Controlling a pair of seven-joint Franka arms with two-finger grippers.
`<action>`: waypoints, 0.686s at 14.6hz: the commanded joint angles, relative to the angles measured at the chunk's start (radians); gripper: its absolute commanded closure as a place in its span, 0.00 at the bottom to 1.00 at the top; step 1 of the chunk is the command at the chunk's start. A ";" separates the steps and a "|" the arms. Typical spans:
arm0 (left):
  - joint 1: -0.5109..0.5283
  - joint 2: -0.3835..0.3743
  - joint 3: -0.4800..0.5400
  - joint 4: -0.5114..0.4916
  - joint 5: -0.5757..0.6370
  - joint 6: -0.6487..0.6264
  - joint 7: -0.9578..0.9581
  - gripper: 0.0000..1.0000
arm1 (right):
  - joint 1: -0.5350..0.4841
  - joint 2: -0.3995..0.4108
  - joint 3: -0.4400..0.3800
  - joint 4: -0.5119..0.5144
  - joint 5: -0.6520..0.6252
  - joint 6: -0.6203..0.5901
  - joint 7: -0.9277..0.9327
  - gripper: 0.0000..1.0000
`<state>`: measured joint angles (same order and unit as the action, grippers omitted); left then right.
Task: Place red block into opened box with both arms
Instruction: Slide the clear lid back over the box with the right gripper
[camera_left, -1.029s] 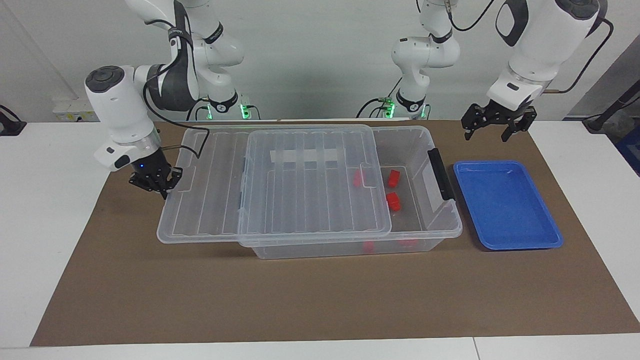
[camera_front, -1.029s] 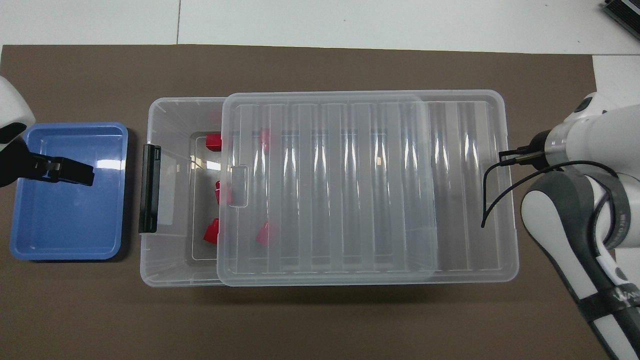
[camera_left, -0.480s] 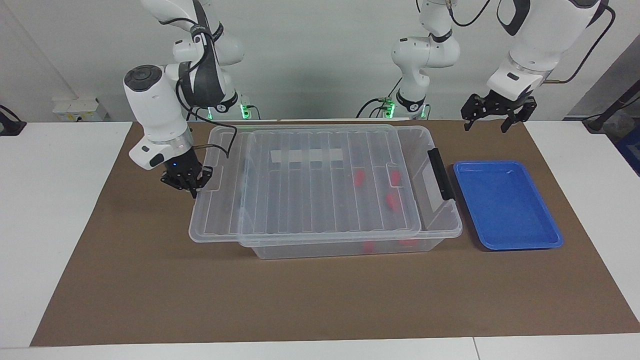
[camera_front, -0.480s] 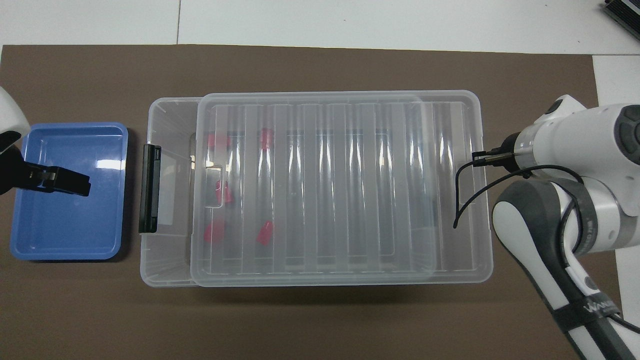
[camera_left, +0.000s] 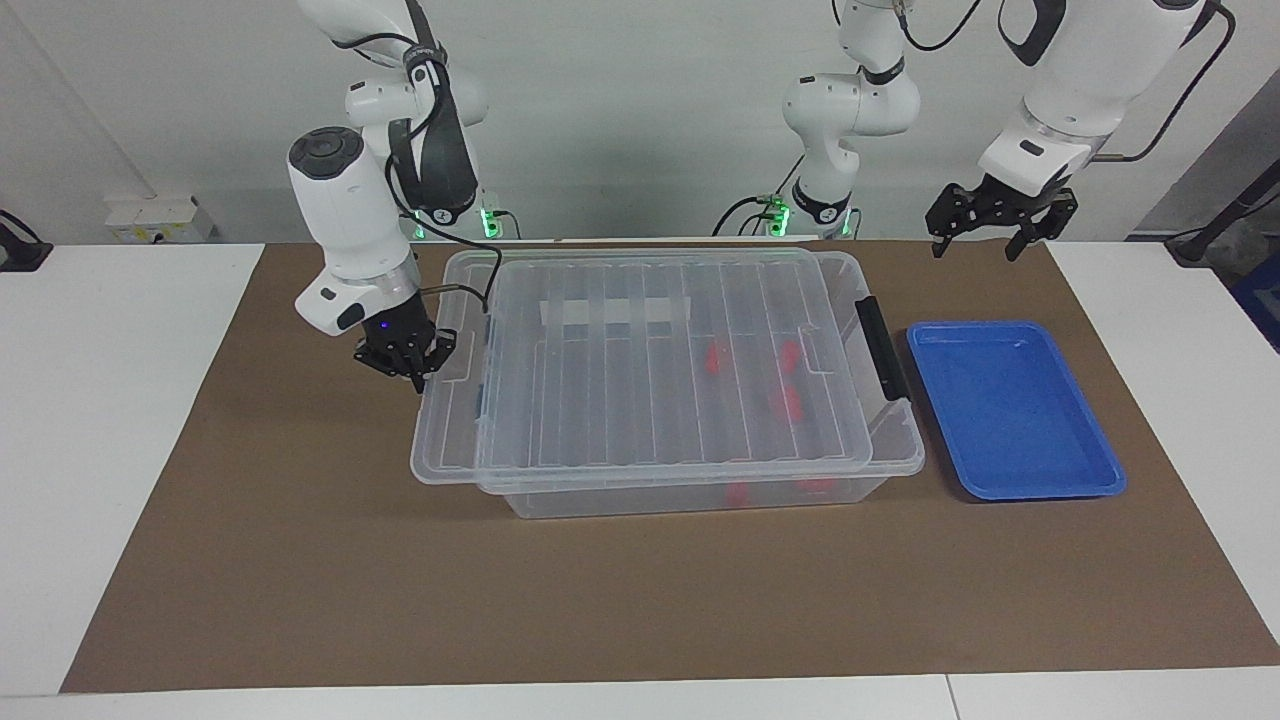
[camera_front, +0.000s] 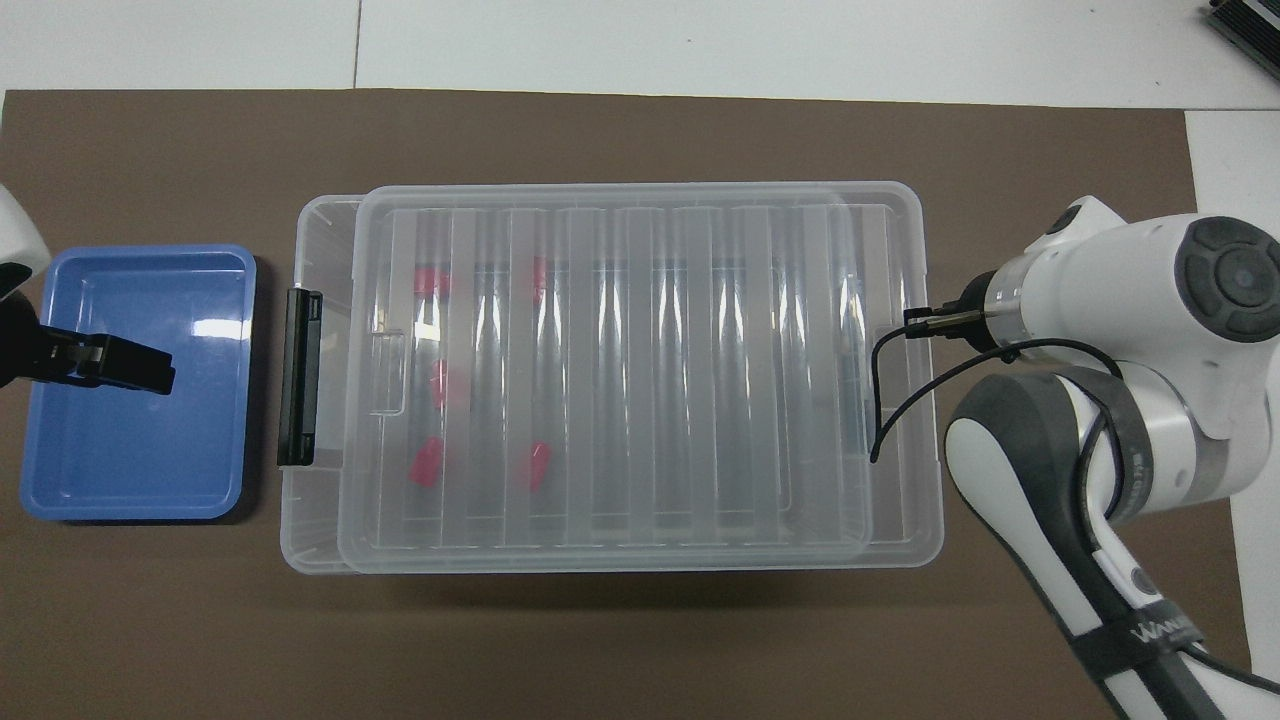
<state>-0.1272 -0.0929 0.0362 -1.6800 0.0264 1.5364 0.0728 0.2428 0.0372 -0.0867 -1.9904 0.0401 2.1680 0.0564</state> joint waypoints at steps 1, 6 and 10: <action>-0.008 -0.013 0.010 -0.007 -0.008 -0.013 -0.007 0.00 | 0.012 0.000 0.001 -0.001 0.043 0.004 0.013 1.00; -0.008 -0.013 0.008 -0.007 -0.008 -0.012 -0.007 0.00 | 0.030 0.000 0.001 -0.001 0.047 0.003 0.013 1.00; -0.008 -0.013 0.008 -0.007 -0.008 -0.012 -0.007 0.00 | 0.035 0.000 0.001 -0.001 0.066 0.004 0.019 1.00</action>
<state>-0.1272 -0.0929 0.0363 -1.6801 0.0264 1.5359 0.0728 0.2654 0.0370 -0.0868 -1.9883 0.0657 2.1680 0.0567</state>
